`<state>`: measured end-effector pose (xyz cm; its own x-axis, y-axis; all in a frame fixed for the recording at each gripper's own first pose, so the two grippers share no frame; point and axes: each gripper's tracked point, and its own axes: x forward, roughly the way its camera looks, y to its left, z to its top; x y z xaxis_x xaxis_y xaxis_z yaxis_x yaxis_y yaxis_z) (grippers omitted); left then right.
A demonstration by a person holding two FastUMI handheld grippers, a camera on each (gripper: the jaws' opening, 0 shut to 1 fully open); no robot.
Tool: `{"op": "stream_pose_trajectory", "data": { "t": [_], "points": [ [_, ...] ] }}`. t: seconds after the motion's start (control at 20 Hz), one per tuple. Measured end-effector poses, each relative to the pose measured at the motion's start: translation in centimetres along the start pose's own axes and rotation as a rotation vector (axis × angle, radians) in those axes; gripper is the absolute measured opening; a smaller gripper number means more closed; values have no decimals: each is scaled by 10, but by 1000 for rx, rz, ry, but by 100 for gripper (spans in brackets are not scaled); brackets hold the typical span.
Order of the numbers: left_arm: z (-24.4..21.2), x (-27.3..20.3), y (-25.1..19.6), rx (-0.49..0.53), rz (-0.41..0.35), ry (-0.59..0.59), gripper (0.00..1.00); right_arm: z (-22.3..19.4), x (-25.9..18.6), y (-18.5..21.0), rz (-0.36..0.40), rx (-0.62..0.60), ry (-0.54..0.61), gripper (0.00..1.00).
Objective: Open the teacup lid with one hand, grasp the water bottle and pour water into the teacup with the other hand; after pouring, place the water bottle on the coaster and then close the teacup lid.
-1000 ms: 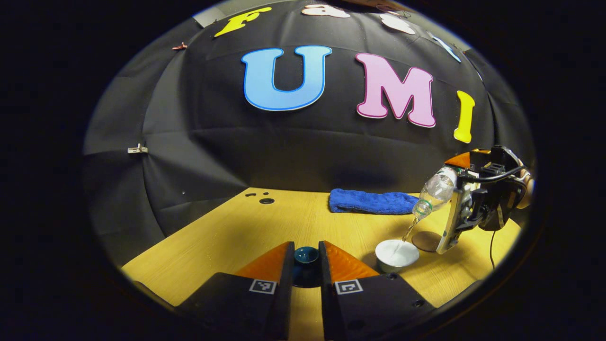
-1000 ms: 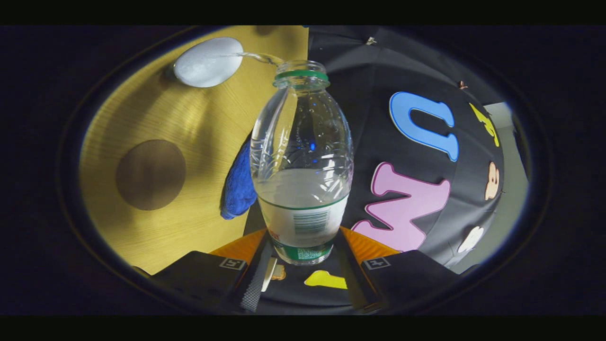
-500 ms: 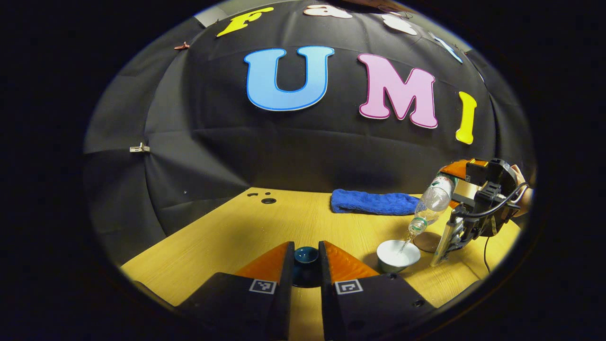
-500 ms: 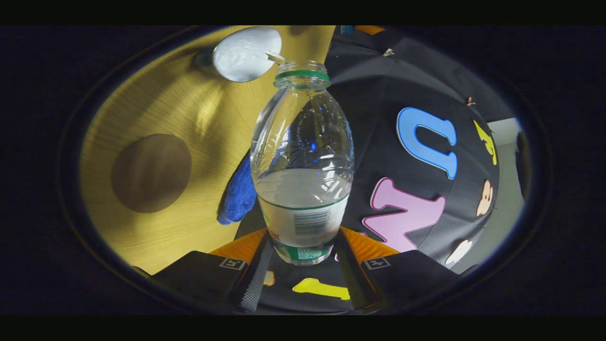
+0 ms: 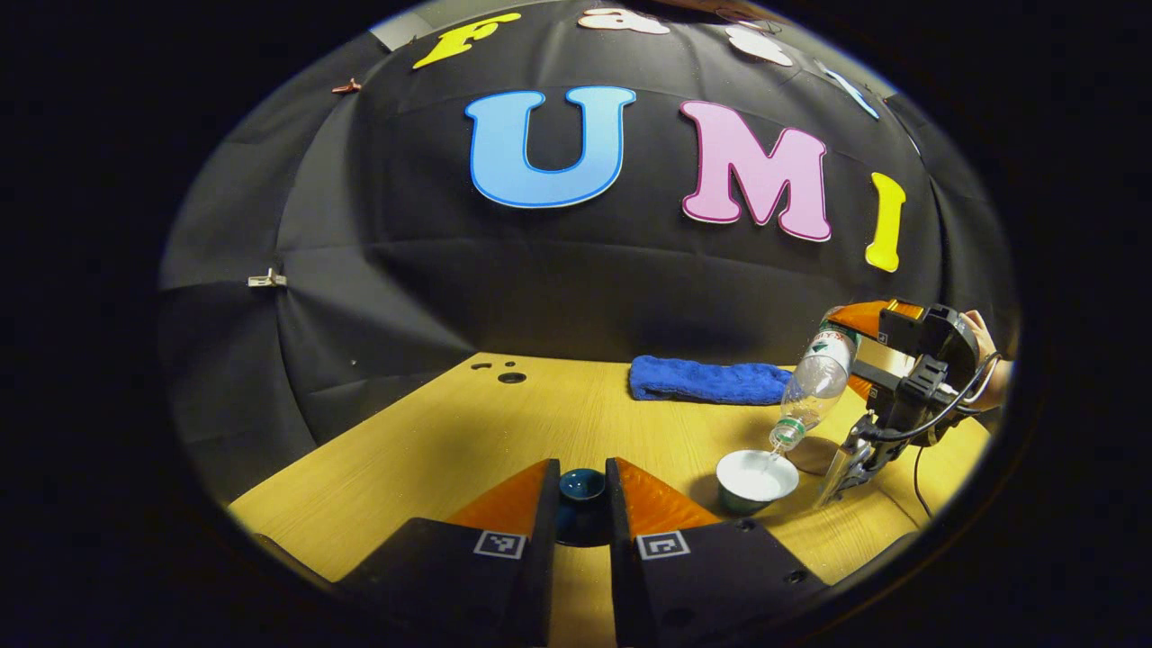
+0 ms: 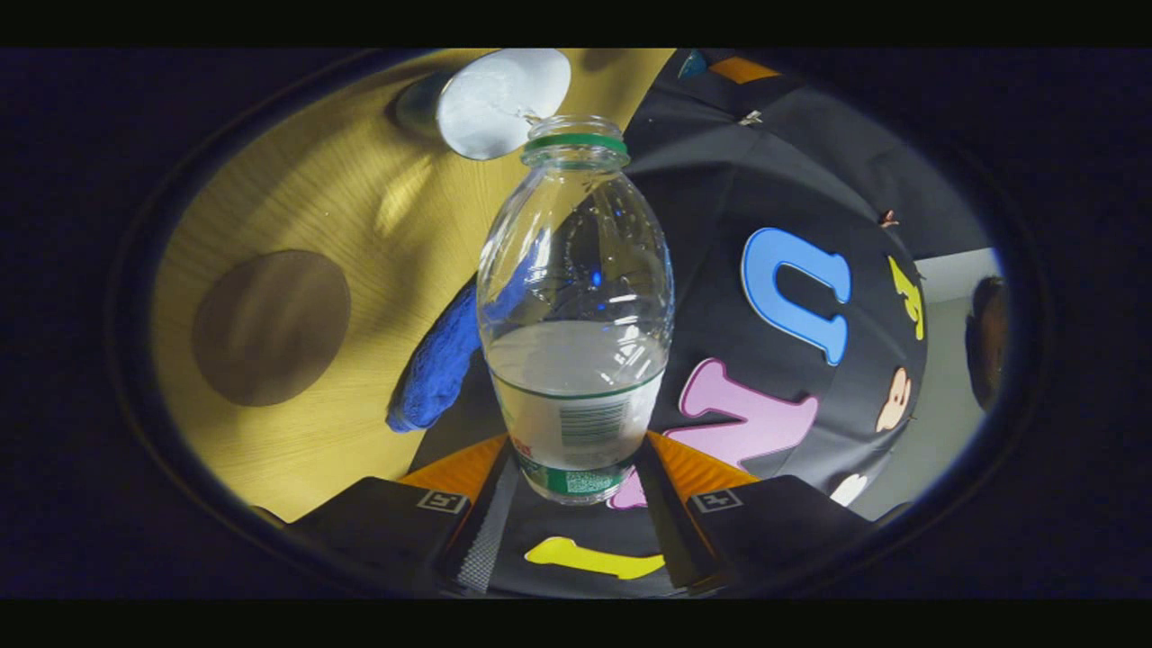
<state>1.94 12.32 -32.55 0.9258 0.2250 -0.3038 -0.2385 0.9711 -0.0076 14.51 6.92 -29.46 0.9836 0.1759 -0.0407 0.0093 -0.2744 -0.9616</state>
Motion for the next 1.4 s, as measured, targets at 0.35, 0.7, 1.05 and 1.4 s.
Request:
{"op": "stream_pose_trajectory", "data": {
  "t": [0.35, 0.7, 1.05, 1.4],
  "points": [
    [0, -2, 2, 9, -1, -5, 27, 8, 4, -29, -128, -76, -35, 74],
    [1, -4, 4, 7, -6, -5, 30, 14, 9, -56, -241, -134, -84, 74],
    [-1, -6, 7, 4, 0, -3, 30, 16, 12, -62, -273, -150, -110, 74],
    [-2, -7, 6, -1, 2, 1, 31, 15, 13, -59, -248, -131, -104, 74]
  ]
}}
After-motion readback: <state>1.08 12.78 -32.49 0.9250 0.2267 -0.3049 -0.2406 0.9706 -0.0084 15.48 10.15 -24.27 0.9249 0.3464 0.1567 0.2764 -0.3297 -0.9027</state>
